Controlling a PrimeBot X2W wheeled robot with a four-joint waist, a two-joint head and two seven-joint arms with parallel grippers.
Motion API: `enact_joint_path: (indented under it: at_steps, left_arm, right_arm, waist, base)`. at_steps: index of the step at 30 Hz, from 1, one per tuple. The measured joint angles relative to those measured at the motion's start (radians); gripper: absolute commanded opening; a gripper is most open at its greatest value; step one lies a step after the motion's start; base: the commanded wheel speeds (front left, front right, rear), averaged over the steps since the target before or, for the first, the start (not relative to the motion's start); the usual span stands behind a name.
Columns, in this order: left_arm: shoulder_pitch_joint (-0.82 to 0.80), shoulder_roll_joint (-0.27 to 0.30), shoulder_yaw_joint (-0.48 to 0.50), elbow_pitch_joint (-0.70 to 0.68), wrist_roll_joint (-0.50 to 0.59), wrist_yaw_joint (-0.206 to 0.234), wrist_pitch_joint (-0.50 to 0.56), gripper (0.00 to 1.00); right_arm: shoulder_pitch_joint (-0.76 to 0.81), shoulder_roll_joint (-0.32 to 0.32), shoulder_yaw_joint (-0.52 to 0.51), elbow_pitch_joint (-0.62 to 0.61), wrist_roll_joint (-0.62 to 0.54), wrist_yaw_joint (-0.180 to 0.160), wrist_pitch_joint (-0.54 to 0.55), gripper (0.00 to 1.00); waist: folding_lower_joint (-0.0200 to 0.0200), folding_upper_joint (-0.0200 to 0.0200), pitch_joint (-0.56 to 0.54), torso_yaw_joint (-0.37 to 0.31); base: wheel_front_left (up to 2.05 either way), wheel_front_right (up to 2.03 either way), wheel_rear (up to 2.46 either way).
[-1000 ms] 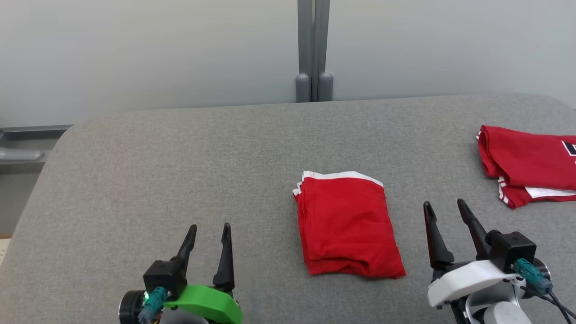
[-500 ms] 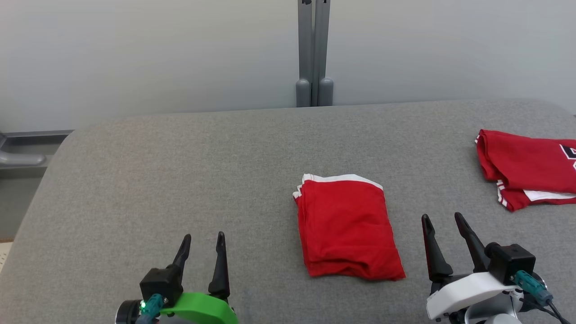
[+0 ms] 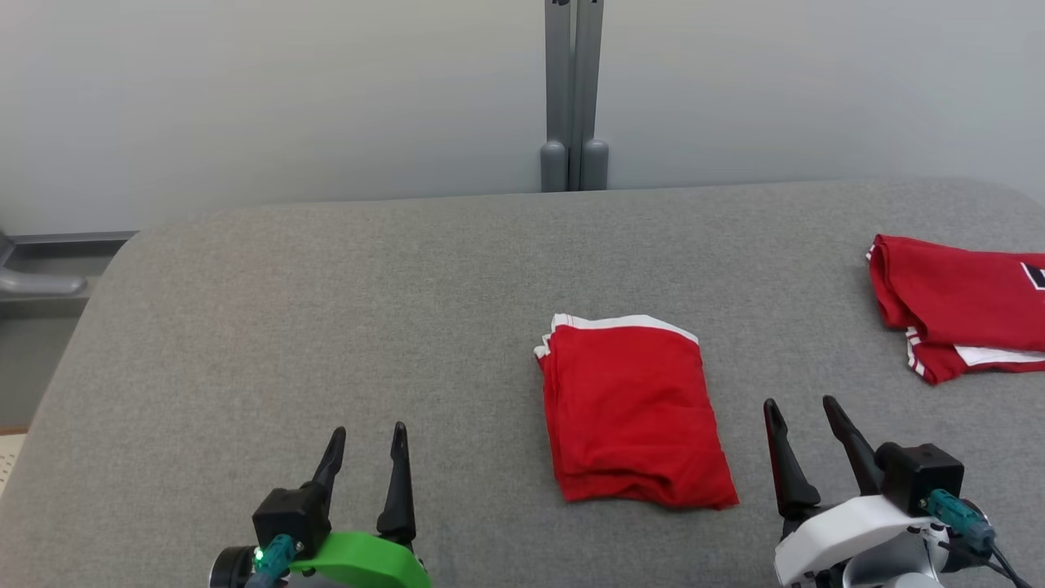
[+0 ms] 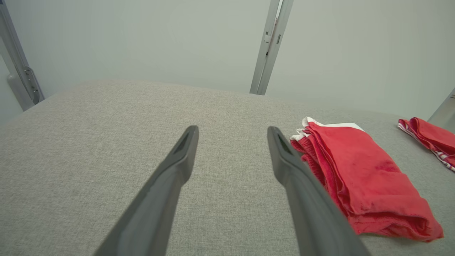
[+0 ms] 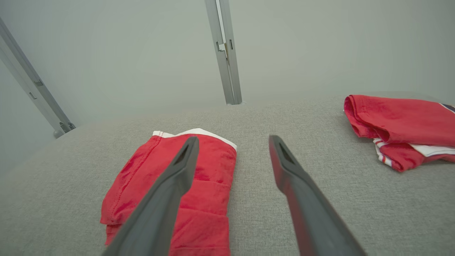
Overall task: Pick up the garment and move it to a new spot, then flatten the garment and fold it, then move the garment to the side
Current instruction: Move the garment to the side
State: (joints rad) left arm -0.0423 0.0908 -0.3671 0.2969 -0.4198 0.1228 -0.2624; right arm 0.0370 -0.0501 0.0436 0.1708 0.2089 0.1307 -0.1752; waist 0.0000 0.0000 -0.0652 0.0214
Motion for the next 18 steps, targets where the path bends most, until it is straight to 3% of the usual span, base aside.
enact_joint_path:
  at_steps: [5,18]
  left_arm:
    - [-0.001,-0.006,0.002,0.000,0.007,-0.010,0.000,1.00]
    - [-0.006,-0.015,0.009,-0.011,0.025,-0.022,0.000,1.00]
  right_arm:
    - [-0.010,0.000,-0.027,0.015,-0.003,0.000,0.064,1.00]
    - [-0.188,0.000,-0.132,0.035,0.013,0.000,0.404,1.00]
  waist:
    - [0.0000,0.0000,0.006,0.014]
    - [0.0000,0.0000,0.035,0.088]
  base:
    - [0.00,0.00,0.00]
    - [0.00,0.00,0.00]
